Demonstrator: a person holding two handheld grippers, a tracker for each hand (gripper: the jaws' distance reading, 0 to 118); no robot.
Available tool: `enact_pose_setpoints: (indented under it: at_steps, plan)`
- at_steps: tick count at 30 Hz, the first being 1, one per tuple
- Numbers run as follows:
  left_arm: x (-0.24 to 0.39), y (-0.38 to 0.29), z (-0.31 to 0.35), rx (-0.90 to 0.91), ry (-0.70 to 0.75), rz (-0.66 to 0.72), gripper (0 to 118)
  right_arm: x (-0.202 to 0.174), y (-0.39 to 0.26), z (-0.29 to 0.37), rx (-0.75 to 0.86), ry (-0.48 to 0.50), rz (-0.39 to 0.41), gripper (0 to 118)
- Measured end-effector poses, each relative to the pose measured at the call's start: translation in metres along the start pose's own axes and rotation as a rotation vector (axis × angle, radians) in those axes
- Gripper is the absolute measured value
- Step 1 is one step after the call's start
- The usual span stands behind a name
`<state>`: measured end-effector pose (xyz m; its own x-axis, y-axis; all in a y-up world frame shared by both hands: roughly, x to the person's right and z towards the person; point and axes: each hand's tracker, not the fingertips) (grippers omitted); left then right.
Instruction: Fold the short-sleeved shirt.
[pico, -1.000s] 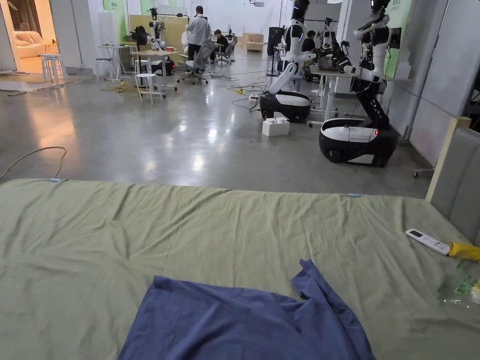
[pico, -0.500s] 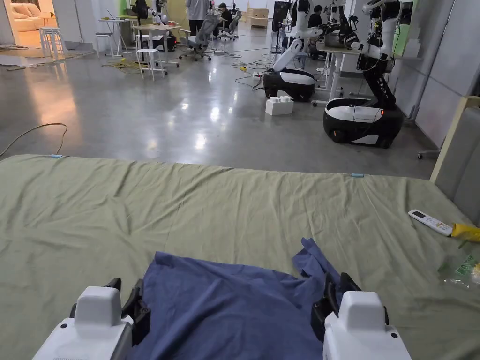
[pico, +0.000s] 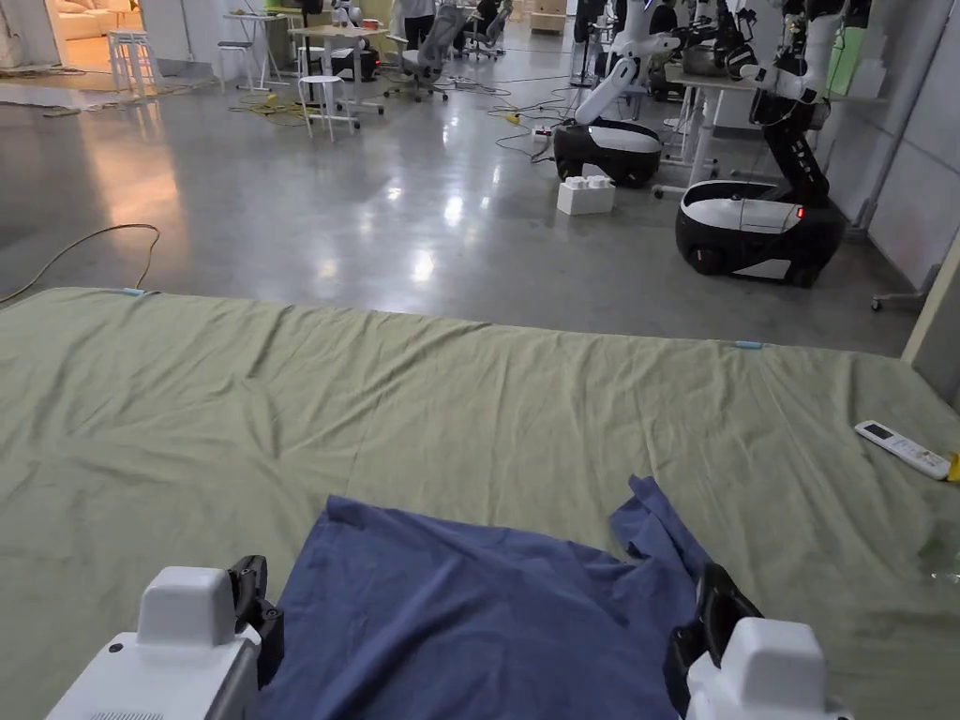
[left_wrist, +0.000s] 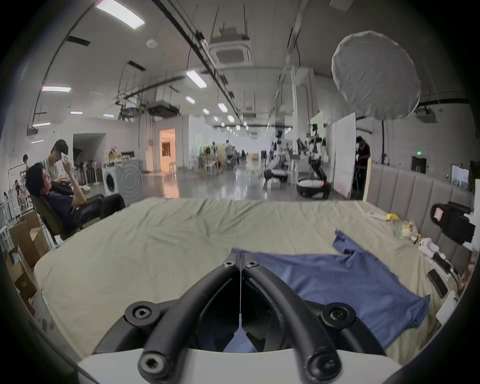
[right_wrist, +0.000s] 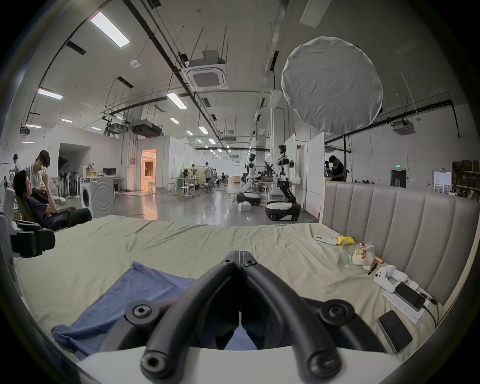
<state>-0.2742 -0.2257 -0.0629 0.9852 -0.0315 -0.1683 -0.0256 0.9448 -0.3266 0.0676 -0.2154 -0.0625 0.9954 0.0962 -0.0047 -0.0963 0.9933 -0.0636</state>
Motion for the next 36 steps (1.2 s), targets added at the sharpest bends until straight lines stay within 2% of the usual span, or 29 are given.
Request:
enact_pose_setpoints:
  at_steps: [8,12,13,14,15,16,17,18,22,27,30,31,32,34,36]
  plan:
    - [-0.022,-0.001,-0.138,-0.28,-0.046,0.018,0,0.007,-0.033,-0.029,-0.11,0.015,0.0,1]
    - [-0.029,0.002,-0.218,-0.401,-0.097,0.097,1,0.01,-0.053,-0.045,-0.166,0.014,0.006,1]
    - [-0.027,0.005,-0.237,-0.452,-0.091,0.081,4,0.011,-0.058,-0.048,-0.18,0.014,0.007,1]
    - [-0.026,0.006,-0.254,-0.463,-0.096,0.09,15,0.012,-0.063,-0.051,-0.193,0.014,0.009,1]
    - [-0.025,0.01,-0.272,-0.467,-0.087,0.08,30,0.013,-0.067,-0.054,-0.204,0.014,0.01,1]
    - [-0.023,0.011,-0.288,-0.487,-0.09,0.074,57,0.014,-0.073,-0.057,-0.222,0.008,0.013,1]
    - [-0.022,0.012,-0.309,-0.496,-0.1,0.072,75,0.014,-0.076,-0.058,-0.24,0.01,0.018,1]
    - [-0.016,0.012,-0.321,-0.518,-0.091,0.058,80,0.016,-0.08,-0.06,-0.251,0.01,0.018,1]
    - [0.001,0.007,-0.365,-0.561,-0.115,-0.039,80,0.022,-0.097,-0.065,-0.299,-0.008,0.021,1]
    - [0.015,-0.017,-0.399,-0.68,-0.058,-0.086,80,0.031,-0.113,-0.068,-0.354,-0.021,0.024,1]
    - [0.015,-0.026,-0.405,-0.673,-0.074,-0.116,75,0.035,-0.119,-0.068,-0.376,-0.024,0.039,1]
    - [0.014,-0.026,-0.404,-0.657,-0.067,-0.089,67,0.036,-0.12,-0.069,-0.381,-0.026,0.041,1]
    - [0.014,-0.024,-0.403,-0.648,-0.062,-0.066,54,0.038,-0.12,-0.069,-0.383,-0.029,0.039,1]
    - [0.011,-0.024,-0.398,-0.623,-0.059,-0.04,17,0.04,-0.123,-0.072,-0.392,-0.033,0.033,1]
    - [0.01,-0.024,-0.396,-0.609,-0.056,-0.043,14,0.043,-0.123,-0.079,-0.406,-0.045,0.026,1]
